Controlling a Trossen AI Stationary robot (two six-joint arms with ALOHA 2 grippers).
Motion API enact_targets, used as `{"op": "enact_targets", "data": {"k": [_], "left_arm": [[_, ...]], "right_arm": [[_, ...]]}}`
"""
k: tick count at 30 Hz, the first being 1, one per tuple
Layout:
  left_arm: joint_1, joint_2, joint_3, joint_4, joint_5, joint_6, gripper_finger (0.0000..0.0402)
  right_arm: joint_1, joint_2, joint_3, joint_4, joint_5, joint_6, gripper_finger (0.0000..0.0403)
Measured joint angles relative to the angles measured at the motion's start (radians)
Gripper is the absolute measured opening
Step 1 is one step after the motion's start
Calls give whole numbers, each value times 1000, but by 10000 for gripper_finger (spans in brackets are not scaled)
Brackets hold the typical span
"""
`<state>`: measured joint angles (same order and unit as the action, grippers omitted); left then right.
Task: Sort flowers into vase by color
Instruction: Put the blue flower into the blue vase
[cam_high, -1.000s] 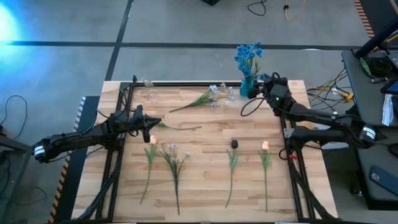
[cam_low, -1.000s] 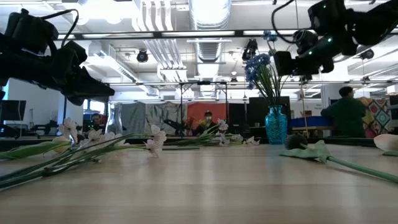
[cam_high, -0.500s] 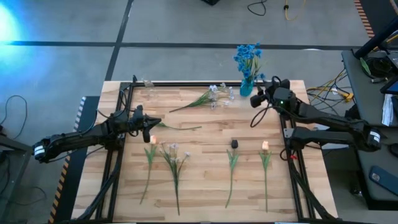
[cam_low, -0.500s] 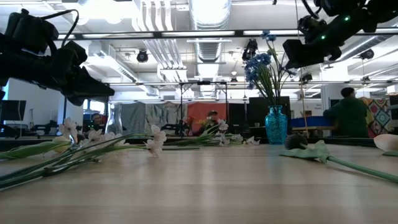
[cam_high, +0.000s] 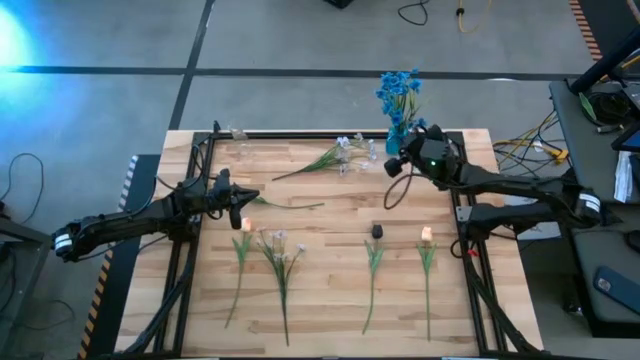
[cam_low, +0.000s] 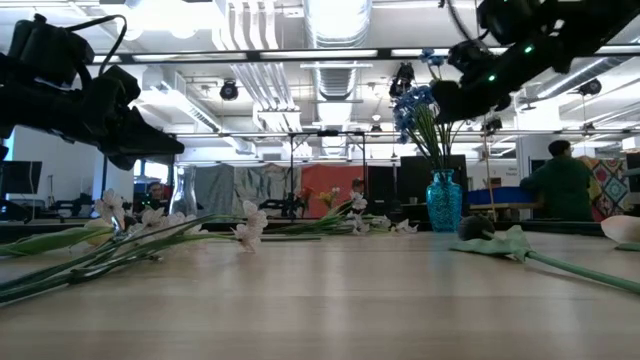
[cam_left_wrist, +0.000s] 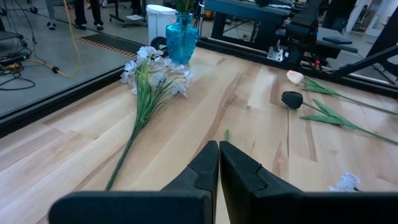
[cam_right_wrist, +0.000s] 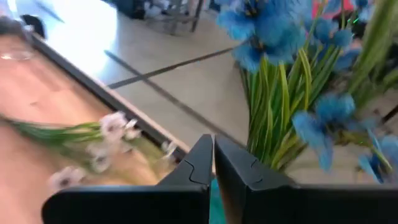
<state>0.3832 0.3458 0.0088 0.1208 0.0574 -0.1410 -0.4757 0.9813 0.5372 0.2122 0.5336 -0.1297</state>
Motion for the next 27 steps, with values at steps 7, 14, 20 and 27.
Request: {"op": "enact_targets", "data": {"k": [7,14,20,27], "left_arm": [[0,0,0,0,0,0,0],[0,0,0,-1,-4,0,0],[0,0,0,-1,-4,0,0],[0,0,0,-2,-3,0,0]], "right_arm": [[-104,136,74,32,45,-24,9],[-162,184,138,14,99,-28,9],[-171,165,174,-9,97,-64,9],[-153,90,217,-134,46,-37,9]]}}
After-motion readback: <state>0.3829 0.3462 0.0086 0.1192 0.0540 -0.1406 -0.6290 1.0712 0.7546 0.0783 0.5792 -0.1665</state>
